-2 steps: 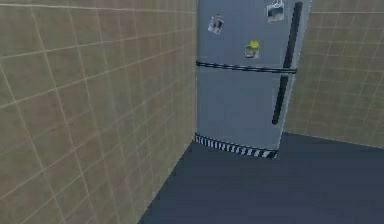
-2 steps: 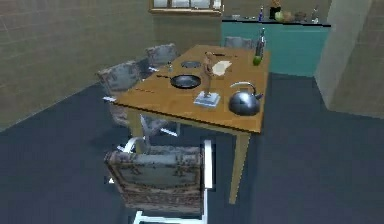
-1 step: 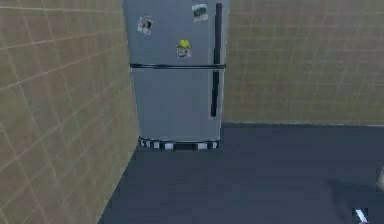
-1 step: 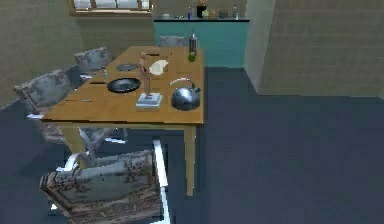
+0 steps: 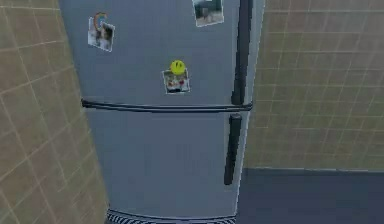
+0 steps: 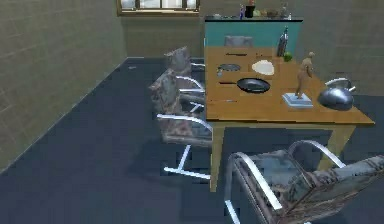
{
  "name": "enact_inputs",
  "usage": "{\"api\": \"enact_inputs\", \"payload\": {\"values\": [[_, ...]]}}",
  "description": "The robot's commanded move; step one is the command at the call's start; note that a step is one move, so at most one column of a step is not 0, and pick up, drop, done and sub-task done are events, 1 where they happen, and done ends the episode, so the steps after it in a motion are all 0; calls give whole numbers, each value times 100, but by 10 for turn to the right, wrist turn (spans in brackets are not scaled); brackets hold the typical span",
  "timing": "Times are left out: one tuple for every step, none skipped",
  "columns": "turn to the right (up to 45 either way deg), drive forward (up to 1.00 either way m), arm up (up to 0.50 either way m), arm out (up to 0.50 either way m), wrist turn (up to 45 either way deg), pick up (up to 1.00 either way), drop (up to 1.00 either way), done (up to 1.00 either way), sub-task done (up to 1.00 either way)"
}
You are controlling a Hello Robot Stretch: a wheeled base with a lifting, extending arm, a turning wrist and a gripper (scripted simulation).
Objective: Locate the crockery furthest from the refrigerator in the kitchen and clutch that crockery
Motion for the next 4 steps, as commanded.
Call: {"api": "enact_inputs", "payload": {"values": [[390,0,0,0,0,0,0,0,0],[0,5,0,0,0,0,0,0,0],[60,0,0,0,0,0,0,0,0],[0,40,0,0,0,0,0,0,0]]}}
